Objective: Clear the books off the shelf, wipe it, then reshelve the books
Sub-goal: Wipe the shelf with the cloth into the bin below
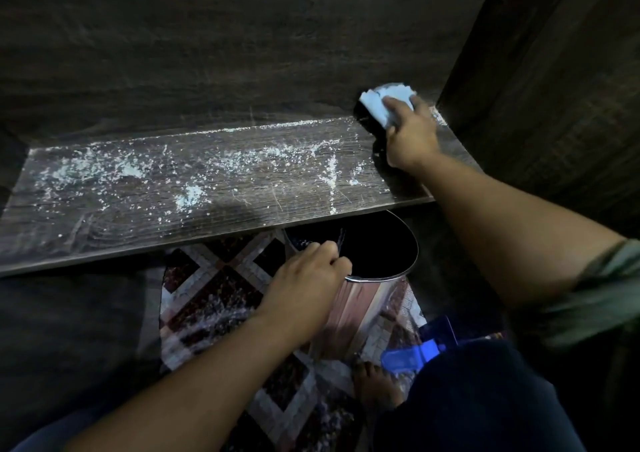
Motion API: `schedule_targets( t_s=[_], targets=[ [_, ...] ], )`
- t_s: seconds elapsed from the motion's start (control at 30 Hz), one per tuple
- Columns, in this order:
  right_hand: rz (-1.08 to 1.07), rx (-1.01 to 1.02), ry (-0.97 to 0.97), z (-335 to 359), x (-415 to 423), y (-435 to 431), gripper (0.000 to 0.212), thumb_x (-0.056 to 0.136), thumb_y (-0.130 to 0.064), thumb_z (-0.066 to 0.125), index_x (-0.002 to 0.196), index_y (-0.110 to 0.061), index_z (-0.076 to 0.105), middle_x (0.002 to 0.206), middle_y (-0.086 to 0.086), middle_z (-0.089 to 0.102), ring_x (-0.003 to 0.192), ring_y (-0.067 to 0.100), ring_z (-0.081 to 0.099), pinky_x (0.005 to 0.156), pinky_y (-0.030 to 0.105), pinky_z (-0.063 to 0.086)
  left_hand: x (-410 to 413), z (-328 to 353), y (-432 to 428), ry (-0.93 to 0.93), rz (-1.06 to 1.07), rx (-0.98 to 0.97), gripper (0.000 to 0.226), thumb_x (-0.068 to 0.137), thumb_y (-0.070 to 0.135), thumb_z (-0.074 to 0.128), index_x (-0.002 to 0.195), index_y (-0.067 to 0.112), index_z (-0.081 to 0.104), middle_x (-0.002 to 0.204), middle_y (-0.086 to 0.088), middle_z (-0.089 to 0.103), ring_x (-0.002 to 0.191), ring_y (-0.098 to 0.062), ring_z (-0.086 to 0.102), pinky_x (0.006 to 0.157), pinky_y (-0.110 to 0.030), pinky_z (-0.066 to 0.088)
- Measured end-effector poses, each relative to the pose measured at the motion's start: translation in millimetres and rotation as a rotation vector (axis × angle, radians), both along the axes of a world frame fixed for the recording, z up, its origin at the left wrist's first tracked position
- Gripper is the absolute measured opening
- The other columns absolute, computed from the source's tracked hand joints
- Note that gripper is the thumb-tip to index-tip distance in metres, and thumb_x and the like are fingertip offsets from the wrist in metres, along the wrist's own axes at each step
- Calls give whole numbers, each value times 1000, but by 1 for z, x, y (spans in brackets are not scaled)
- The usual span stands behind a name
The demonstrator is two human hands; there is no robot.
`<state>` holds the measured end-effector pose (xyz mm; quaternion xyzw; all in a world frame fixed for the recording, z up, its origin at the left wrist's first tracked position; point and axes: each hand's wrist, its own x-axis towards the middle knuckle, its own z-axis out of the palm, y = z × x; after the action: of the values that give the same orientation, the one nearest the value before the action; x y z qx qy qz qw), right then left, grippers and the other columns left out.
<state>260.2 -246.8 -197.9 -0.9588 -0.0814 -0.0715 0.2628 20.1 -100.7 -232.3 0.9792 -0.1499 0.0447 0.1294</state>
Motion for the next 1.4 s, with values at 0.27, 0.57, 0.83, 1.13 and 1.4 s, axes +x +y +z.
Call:
schedule_targets(
  t_s=[0.27, 0.57, 0.83, 1.13, 1.4],
  targets=[
    [197, -172, 48, -6, 2, 5, 42, 93, -17, 49, 130, -31, 58, 147, 6, 40, 134, 28, 34, 111, 31, 25, 2, 0, 8, 19, 9, -15, 36, 60, 5, 82, 87, 17, 61, 85, -1, 52, 77, -21, 57, 58, -31, 50],
    [385, -26, 30, -11, -55, -39, 40, 85, -3, 55, 112, -27, 71, 137, 2, 53, 128, 22, 47, 112, 32, 32, -2, 7, 4, 52, 10, 22, 24, 81, 7, 65, 100, 19, 57, 101, 1, 48, 98, -20, 50, 73, -32, 45],
    [-65, -126, -4, -6, -20, -80, 46, 89, -25, 48, 134, -24, 56, 147, 17, 38, 129, 37, 41, 110, 33, 29, -1, 1, 5, 22, 20, 32, 34, 60, 8, 81, 83, 22, 61, 84, 4, 49, 79, -16, 55, 57, -28, 48],
    [72, -245, 0, -20, -44, -58, 46, 94, -23, 45, 141, -26, 48, 148, 20, 34, 132, 38, 33, 110, 35, 25, -3, -2, 0, 7, -1, 86, 39, 53, 7, 83, 77, 23, 58, 80, 5, 49, 75, -15, 55, 56, -26, 44],
    [277, -196, 79, -10, -90, -48, 47, 88, -12, 56, 132, -30, 57, 146, 12, 40, 131, 33, 37, 110, 29, 25, -3, 2, -2, 7, 6, 41, 26, 71, 7, 73, 88, 23, 61, 90, 4, 49, 86, -17, 55, 63, -31, 50]
  ],
)
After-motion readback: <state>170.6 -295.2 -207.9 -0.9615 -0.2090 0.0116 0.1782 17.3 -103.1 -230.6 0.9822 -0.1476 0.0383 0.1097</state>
